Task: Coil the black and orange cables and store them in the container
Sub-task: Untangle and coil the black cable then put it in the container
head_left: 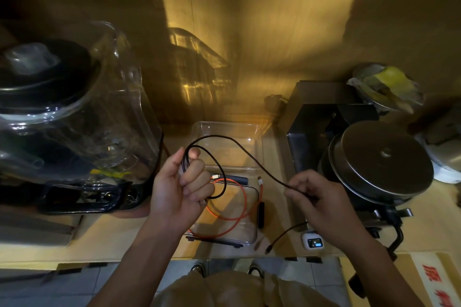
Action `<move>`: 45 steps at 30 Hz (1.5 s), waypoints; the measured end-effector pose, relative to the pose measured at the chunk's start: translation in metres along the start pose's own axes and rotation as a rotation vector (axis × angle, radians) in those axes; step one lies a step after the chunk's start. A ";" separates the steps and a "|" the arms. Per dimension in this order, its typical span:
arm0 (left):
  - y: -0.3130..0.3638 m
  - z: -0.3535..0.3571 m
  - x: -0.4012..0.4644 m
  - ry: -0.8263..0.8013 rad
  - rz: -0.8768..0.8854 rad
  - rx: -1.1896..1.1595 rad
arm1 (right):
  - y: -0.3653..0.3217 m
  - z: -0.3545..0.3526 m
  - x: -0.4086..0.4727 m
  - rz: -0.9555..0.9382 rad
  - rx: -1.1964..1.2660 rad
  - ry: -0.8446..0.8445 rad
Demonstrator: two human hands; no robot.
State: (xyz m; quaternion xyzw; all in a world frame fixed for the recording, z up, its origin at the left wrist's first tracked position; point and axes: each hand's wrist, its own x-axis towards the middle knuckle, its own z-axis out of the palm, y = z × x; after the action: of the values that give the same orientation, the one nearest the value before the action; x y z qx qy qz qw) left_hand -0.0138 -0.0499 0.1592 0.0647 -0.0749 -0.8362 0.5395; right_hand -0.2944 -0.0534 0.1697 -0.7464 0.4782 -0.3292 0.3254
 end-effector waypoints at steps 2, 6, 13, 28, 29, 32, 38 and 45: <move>-0.001 0.003 0.001 0.021 0.015 0.010 | -0.003 0.002 0.000 -0.016 -0.008 -0.022; -0.005 0.010 0.003 0.083 0.048 0.063 | -0.007 0.007 0.000 -0.093 -0.088 -0.111; -0.008 0.009 0.008 0.058 -0.010 0.100 | -0.016 0.010 0.003 -0.174 -0.092 -0.161; -0.041 0.024 0.011 0.265 -0.082 0.679 | -0.032 0.024 0.010 -0.228 0.017 -0.189; -0.043 0.025 0.011 0.267 -0.091 0.713 | -0.032 0.025 0.009 -0.226 0.015 -0.177; -0.050 0.028 0.010 0.274 -0.128 0.810 | -0.031 0.027 0.008 -0.202 0.023 -0.137; -0.056 0.024 0.004 0.249 -0.219 0.920 | -0.030 0.029 0.005 -0.156 0.039 -0.075; -0.061 0.027 -0.002 0.200 -0.383 0.972 | -0.026 0.027 0.007 -0.175 0.016 -0.013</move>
State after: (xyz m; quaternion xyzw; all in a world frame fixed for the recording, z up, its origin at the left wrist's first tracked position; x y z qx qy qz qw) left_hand -0.0728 -0.0221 0.1737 0.3990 -0.3888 -0.7783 0.2896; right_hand -0.2577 -0.0463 0.1770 -0.7846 0.4066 -0.3554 0.3045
